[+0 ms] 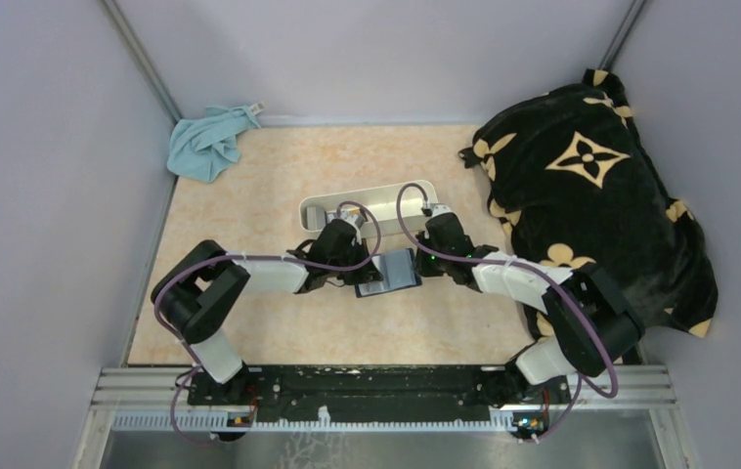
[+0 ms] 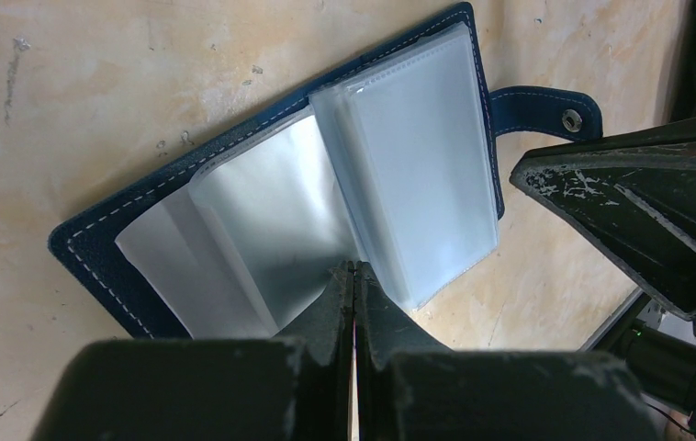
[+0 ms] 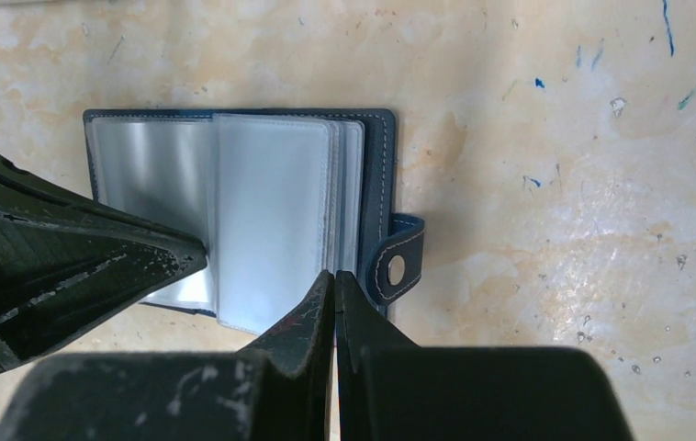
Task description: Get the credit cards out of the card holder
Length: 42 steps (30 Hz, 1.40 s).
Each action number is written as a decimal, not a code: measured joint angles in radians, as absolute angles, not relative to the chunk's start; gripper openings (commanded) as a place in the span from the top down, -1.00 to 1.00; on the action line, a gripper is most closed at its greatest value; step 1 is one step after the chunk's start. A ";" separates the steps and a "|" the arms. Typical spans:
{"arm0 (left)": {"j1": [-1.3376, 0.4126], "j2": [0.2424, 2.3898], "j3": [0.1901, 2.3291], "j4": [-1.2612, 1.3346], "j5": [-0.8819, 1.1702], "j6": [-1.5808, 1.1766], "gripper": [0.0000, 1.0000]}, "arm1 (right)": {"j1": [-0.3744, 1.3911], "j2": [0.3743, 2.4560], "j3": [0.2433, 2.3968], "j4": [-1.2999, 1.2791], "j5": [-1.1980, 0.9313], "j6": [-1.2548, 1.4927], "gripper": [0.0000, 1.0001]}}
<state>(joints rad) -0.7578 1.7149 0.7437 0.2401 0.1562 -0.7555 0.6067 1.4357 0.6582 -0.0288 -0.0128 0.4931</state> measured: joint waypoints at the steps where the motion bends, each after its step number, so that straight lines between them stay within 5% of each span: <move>1: -0.758 1.715 0.744 0.240 0.157 -0.756 1.00 | 0.607 1.436 0.664 -0.030 -0.012 0.491 1.00; 42: -0.758 1.716 0.739 0.253 0.162 -0.758 1.00 | 0.654 1.496 0.700 -0.035 -0.032 0.491 1.00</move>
<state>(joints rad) -0.7578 1.7161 0.7387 0.2531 0.1619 -0.7582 0.6544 1.4956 0.6998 -0.0349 -0.0319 0.4908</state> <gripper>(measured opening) 0.005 0.006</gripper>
